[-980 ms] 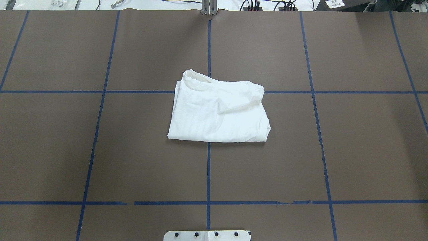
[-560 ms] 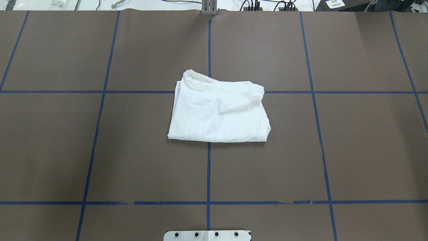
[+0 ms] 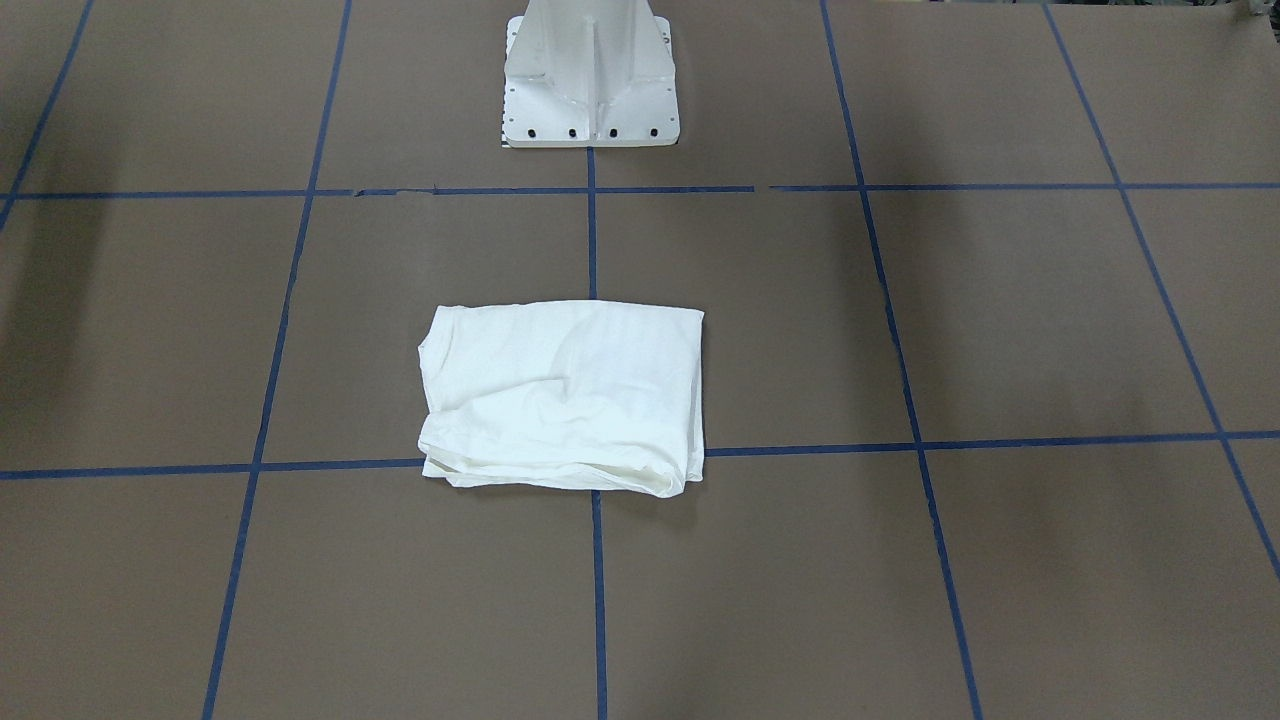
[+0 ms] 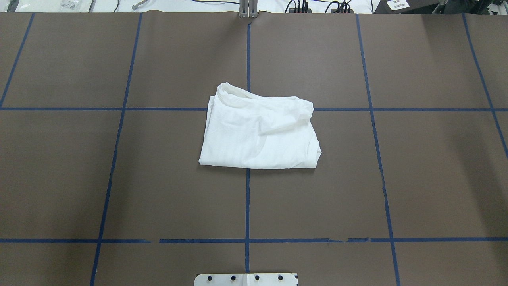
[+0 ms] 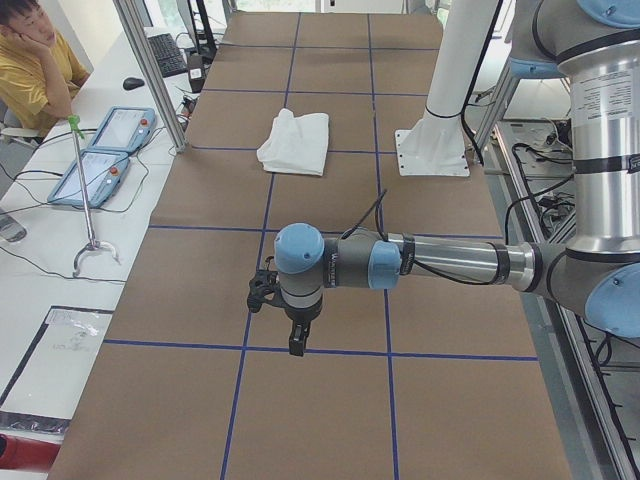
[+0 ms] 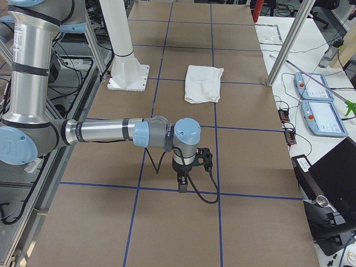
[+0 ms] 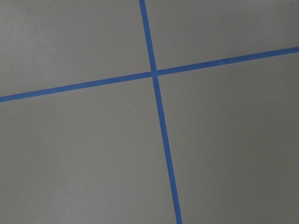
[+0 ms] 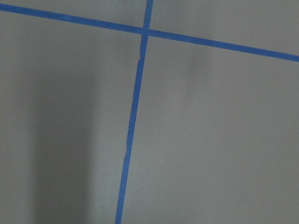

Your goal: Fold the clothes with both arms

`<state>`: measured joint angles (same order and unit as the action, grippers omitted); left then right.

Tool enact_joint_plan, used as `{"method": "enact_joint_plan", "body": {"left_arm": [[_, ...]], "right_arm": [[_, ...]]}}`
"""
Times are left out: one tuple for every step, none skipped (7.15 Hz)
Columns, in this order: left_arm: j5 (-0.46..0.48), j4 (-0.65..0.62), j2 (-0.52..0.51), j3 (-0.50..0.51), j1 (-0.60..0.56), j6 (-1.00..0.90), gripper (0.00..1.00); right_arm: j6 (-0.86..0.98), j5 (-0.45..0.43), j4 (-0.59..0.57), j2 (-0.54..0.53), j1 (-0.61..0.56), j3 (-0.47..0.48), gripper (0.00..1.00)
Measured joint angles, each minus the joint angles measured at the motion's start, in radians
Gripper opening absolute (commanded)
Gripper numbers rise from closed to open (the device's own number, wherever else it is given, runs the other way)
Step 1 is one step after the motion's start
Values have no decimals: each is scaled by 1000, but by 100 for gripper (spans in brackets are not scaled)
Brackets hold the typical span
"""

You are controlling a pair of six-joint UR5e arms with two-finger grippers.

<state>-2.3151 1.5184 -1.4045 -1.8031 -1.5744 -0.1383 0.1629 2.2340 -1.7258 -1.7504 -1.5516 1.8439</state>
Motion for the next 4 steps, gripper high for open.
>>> {"method": "enact_joint_plan", "body": {"left_arm": [[0,-5,4,5,0,0,100],[0,-8,3,8,1,3,100],[0,-6,2,5,1,4,100],[0,-1,2,1,1,4,100]], "right_arm": [[1,-2,0,-11,4,0,100],[1,-1,-2,-26,5,0,100],[1,0,-7,-45,5,1,100],[-1,-11,-7,-67,4,4,100]]}}
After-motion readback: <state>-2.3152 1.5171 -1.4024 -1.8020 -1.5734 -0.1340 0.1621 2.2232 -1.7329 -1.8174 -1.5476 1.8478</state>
